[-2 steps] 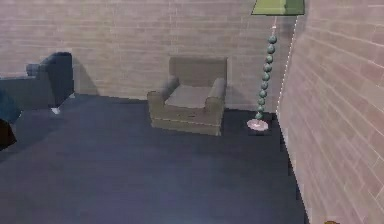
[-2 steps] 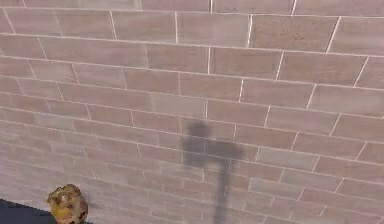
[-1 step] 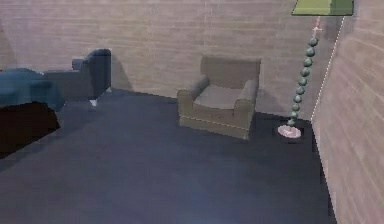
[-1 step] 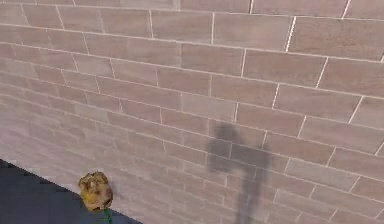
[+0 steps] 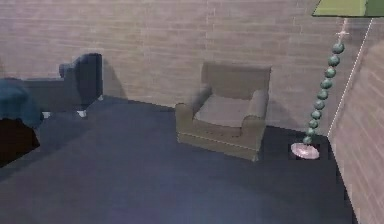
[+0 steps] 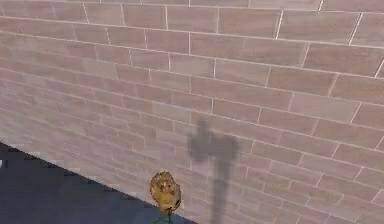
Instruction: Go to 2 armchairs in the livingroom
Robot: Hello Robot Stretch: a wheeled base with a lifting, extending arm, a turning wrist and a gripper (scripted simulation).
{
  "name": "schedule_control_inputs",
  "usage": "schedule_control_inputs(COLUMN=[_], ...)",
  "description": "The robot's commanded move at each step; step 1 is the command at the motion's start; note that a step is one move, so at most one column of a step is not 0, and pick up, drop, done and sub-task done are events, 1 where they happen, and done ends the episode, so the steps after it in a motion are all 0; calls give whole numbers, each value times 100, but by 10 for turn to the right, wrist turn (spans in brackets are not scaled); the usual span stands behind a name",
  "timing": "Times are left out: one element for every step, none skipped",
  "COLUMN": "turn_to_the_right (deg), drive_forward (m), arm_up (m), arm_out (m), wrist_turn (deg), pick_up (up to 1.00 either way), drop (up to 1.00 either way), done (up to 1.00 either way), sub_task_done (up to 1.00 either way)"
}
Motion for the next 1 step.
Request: schedule_control_inputs(turn_to_the_right=[210], drive_forward=[0], arm_up=[0], arm_out=[0], wrist_turn=[0], pick_up=[0], drop=[0], done=[0], sub_task_done=[0])
